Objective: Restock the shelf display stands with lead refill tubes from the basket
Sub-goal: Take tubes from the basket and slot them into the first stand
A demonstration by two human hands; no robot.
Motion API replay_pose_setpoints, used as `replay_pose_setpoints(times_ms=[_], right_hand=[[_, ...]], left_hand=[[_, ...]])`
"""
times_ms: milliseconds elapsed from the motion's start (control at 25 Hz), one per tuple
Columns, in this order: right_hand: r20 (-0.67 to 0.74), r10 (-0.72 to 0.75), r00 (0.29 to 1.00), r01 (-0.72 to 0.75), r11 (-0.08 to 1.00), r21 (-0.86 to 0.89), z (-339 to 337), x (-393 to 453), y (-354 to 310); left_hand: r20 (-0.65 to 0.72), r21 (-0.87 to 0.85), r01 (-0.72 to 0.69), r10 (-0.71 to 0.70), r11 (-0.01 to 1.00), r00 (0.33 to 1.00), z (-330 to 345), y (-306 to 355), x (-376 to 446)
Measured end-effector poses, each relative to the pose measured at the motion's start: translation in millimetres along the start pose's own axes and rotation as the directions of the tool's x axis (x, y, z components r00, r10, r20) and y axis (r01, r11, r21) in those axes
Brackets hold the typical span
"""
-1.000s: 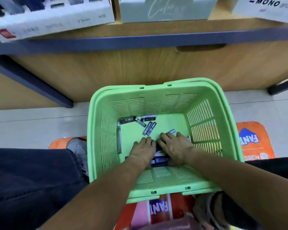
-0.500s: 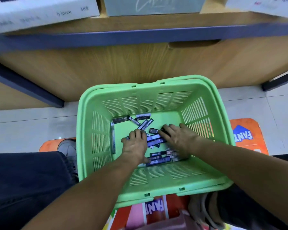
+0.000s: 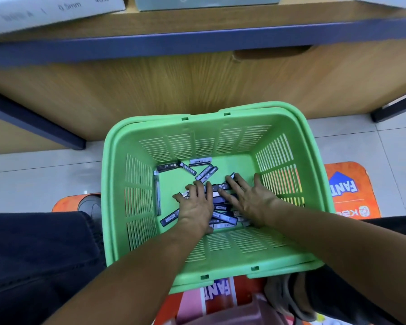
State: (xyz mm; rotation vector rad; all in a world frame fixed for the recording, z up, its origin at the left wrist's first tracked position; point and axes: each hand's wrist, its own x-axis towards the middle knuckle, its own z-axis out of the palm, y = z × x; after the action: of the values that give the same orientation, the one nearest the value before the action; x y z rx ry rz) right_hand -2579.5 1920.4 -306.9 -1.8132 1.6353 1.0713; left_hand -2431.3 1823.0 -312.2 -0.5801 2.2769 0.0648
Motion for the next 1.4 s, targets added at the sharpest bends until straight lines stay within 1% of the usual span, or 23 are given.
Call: replay_pose_setpoints(times_ms=[80, 160, 280, 360, 400, 480, 520, 560, 680, 760, 800, 840, 920, 1040, 1080, 1120, 1160, 1200, 1240, 1280, 1320, 1360, 1400], right_hand=[[-0.03, 0.014, 0.999, -0.013, 1.0, 0.012, 2.0, 0.7, -1.6], [-0.071, 0.049, 0.996, -0.045, 0.997, 0.055, -4.1, 3.8, 4.7], [-0.082, 0.121, 0.989, -0.101, 0.971, 0.215, -20.6, 10.5, 17.4], [-0.063, 0.195, 0.979, -0.163, 0.926, 0.342, -21.9, 15.1, 25.4], [-0.045, 0.233, 0.971, -0.195, 0.89, 0.412, -21.4, 15.9, 28.3], [0.001, 0.313, 0.95, -0.258, 0.782, 0.568, -21.5, 16.3, 29.8], [0.037, 0.334, 0.942, -0.283, 0.727, 0.626, -22.3, 15.8, 27.3], [0.073, 0.34, 0.938, -0.303, 0.696, 0.651, -22.4, 14.6, 23.1], [0.15, 0.374, 0.915, -0.376, 0.661, 0.649, -14.2, 6.9, 3.7], [0.101, 0.42, 0.902, -0.383, 0.669, 0.637, -9.3, 3.0, -7.9], [0.071, 0.444, 0.893, -0.379, 0.66, 0.648, -10.0, 2.7, -12.8], [0.061, 0.464, 0.884, -0.374, 0.624, 0.686, -12.9, 4.6, -17.7], [0.089, 0.465, 0.881, -0.34, 0.493, 0.801, -21.1, 9.5, -25.6], [0.113, 0.383, 0.917, -0.249, 0.325, 0.912, -35.1, 17.4, -25.9], [0.107, 0.37, 0.923, -0.229, 0.305, 0.924, -37.6, 18.0, -22.6], [0.087, 0.385, 0.919, -0.219, 0.314, 0.924, -39.4, 18.8, -17.1], [0.052, 0.42, 0.906, -0.213, 0.347, 0.913, -41.2, 19.3, -10.3], [0.013, 0.464, 0.886, -0.213, 0.381, 0.9, -42.7, 20.2, -4.1], [-0.01, 0.51, 0.86, -0.224, 0.394, 0.891, -44.1, 22.5, 1.8], [0.004, 0.542, 0.84, -0.246, 0.375, 0.894, -45.9, 25.7, 6.9], [0.042, 0.55, 0.834, -0.269, 0.338, 0.902, -48.2, 30.4, 9.6], [0.07, 0.549, 0.833, -0.282, 0.312, 0.907, -50.9, 35.4, 9.9], [0.071, 0.546, 0.835, -0.277, 0.307, 0.911, -52.6, 40.2, 7.8]], left_hand=[[-0.014, 0.003, -0.001, 0.001, 1.0, 1.0, -0.1, 0.1, -0.7], [-0.074, -0.031, 0.001, -0.003, 1.0, 0.997, -2.6, -1.8, 1.5], [-0.103, -0.176, 0.067, -0.086, 0.982, 0.991, -7.0, -16.2, 9.9], [-0.119, -0.327, 0.117, -0.163, 0.938, 0.979, -9.3, -29.2, 17.9], [-0.125, -0.4, 0.114, -0.178, 0.909, 0.976, -10.3, -34.6, 20.2], [-0.125, -0.503, 0.099, -0.185, 0.859, 0.975, -10.1, -44.0, 19.9], [-0.108, -0.536, 0.105, -0.192, 0.837, 0.975, -8.0, -47.4, 16.3], [-0.092, -0.545, 0.113, -0.193, 0.831, 0.977, -5.1, -49.2, 11.9], [-0.006, -0.438, 0.134, -0.152, 0.889, 0.988, 9.5, -46.3, -1.4], [0.079, -0.4, 0.176, -0.158, 0.899, 0.984, 18.2, -41.3, -7.2], [0.116, -0.416, 0.22, -0.188, 0.882, 0.975, 21.6, -39.7, -8.5], [0.144, -0.459, 0.273, -0.233, 0.845, 0.962, 23.1, -38.7, -8.8], [0.16, -0.608, 0.331, -0.297, 0.721, 0.941, 23.1, -36.5, -5.9], [0.144, -0.778, 0.326, -0.352, 0.537, 0.925, 14.8, -39.0, 0.4], [0.149, -0.823, 0.325, -0.375, 0.465, 0.915, 12.5, -41.0, 2.0], [0.161, -0.866, 0.327, -0.408, 0.379, 0.899, 12.0, -43.0, 4.3], [0.199, -0.896, 0.347, -0.45, 0.276, 0.871, 11.5, -44.0, 5.9], [0.275, -0.907, 0.393, -0.493, 0.152, 0.826, 10.1, -43.0, 5.4], [0.384, -0.891, 0.453, -0.513, 0.01, 0.767, 7.2, -40.2, 4.2], [0.495, -0.853, 0.507, -0.496, -0.122, 0.714, 4.4, -36.1, 3.0], [0.569, -0.817, 0.534, -0.461, -0.22, 0.681, 3.2, -31.4, 3.6], [0.603, -0.797, 0.532, -0.431, -0.287, 0.671, 1.8, -28.5, 5.5], [0.605, -0.796, 0.507, -0.416, -0.33, 0.679, 0.5, -26.3, 8.6]])
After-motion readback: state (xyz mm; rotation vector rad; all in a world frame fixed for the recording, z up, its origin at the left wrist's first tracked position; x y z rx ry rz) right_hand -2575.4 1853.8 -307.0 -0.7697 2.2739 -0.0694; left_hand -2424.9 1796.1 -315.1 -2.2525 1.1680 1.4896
